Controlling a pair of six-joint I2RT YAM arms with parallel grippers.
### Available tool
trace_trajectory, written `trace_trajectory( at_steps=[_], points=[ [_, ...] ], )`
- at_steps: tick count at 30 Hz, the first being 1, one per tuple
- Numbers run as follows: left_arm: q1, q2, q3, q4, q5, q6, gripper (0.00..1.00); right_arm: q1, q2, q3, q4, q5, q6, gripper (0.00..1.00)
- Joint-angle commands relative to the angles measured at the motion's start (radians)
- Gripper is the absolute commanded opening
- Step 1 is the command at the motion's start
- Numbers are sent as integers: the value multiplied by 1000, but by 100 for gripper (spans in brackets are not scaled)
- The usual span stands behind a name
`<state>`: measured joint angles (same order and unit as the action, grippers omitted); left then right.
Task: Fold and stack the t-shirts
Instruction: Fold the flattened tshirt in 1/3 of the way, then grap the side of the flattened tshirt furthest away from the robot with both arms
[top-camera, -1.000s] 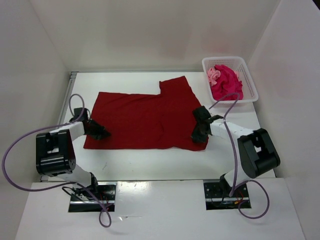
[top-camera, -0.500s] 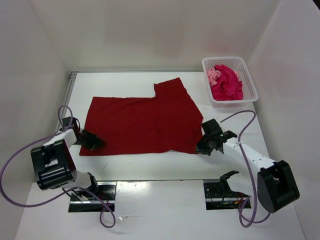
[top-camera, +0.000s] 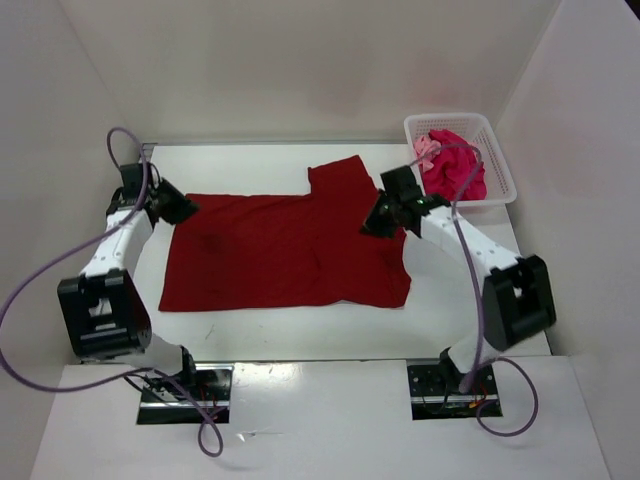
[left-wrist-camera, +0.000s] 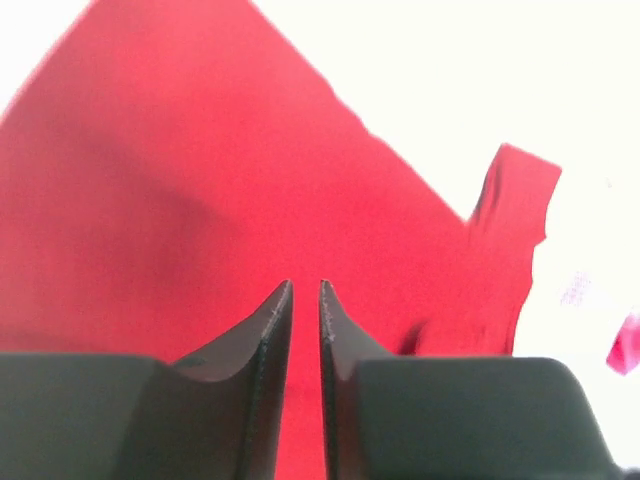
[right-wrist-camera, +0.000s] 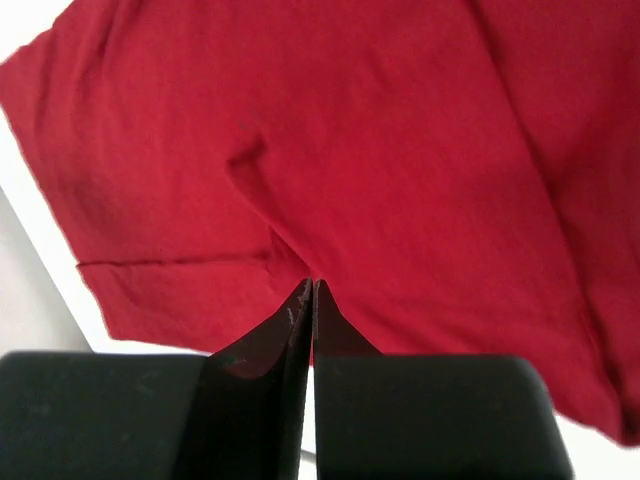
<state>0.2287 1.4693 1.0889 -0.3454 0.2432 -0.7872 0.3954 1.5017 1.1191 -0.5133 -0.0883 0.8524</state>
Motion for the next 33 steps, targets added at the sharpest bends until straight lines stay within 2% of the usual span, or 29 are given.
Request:
trace_trajectory(
  at_steps=[1,3,6,7,10,14,18,25,33],
  points=[
    [6,179,138,124,-140,17,24,25,173,188,61,-62,-142,6],
    [6,291,259,154,-185,17,28,25,242,243,84,-92,-164,6],
    [6,457,415,105,-255,48,31,25,302,290,107,-119,-185,8],
    [6,526,513,73,-284,72,34,25,322,306,107,-128,-199,9],
    [-3,611,667,31,-312,111,39,25,333,315,107,-137,-210,10],
    [-3,752,807,-38,-363,187,39,25,333,315,116,-137,-231,12],
    [-3,801,844,-75,-363,230,39,25,333,315,116,-137,-240,13],
    [-12,800,750,-63,-372,261,41,25,342,315,125,-137,-259,15],
    [-43,867,786,-83,-372,272,44,25,353,306,145,-165,-259,15]
  ],
)
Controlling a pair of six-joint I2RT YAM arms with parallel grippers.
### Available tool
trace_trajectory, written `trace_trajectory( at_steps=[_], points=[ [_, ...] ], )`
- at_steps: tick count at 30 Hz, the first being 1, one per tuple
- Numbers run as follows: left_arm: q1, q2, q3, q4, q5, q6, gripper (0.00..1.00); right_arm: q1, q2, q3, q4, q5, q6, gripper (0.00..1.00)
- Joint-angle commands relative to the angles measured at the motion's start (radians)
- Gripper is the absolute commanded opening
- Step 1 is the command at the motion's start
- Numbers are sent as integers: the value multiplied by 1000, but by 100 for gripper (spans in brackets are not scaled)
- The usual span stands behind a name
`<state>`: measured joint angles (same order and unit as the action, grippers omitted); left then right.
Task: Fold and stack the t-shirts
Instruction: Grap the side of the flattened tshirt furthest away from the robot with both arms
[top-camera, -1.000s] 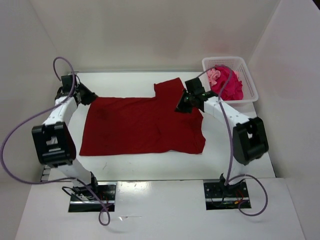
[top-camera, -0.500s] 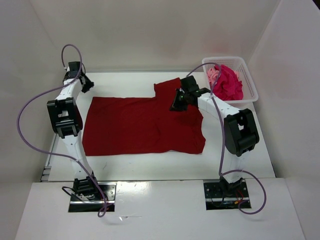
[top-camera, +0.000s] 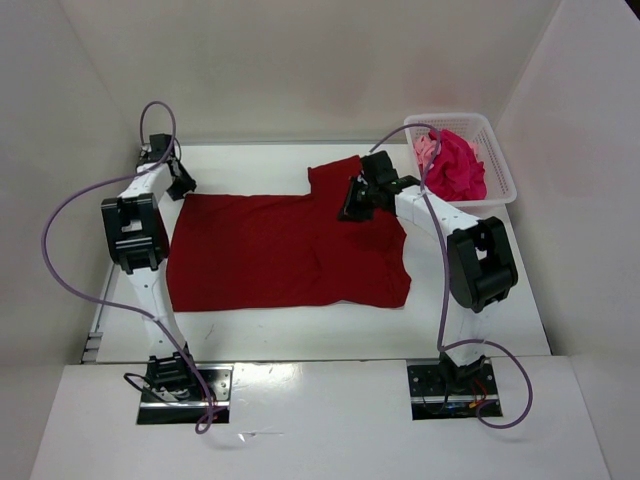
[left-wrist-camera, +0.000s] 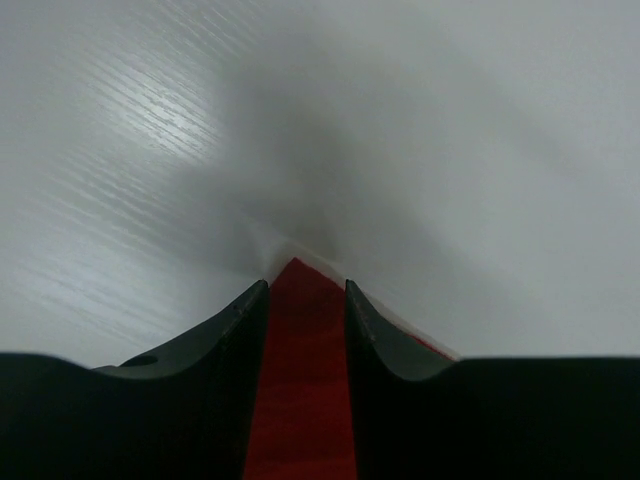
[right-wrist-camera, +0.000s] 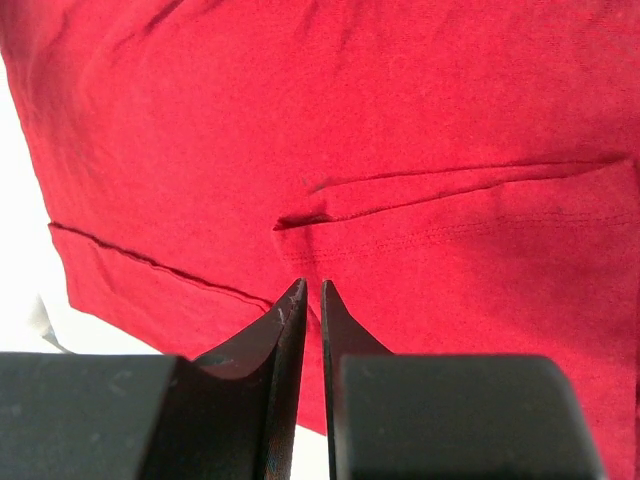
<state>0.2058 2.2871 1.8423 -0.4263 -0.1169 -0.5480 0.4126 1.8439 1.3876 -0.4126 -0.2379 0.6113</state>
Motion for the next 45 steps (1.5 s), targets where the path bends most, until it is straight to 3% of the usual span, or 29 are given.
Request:
trace_trajectory(
  at_steps=[1,9,12,13,14,18,20,26,31,34,38,45],
  points=[
    [-20,49,41,-2,-21,33,44,8,11,37,44,-15,-18,15],
    [-29,84,41,-11,-52,33,35,8,11,28,44,-3,-18,18],
    [-29,95,41,-11,-52,33,18,8,21,51,35,-3,-27,27],
    [-29,95,41,-11,-61,33,18,8,21,51,35,-3,-27,27],
    [-29,95,41,-11,-70,33,10,8,31,63,35,-3,-27,32],
    [-29,57,17,0,-99,42,0,-11,66,114,44,9,-27,44],
    [-29,29,3,9,-112,42,0,-23,109,165,55,20,-27,45],
    [-29,-58,-66,50,-112,33,0,-72,313,405,43,161,-70,50],
    [-29,-118,-123,60,-102,13,0,-141,523,703,-37,278,-125,51],
    [-29,-155,-170,70,-81,2,0,-150,699,974,-159,347,-165,51],
    [-29,-164,-192,70,-70,-7,0,-150,944,1456,-297,409,-189,52],
    [-29,-173,-192,70,-61,-7,0,-159,1021,1426,-184,408,-200,55]
  ],
)
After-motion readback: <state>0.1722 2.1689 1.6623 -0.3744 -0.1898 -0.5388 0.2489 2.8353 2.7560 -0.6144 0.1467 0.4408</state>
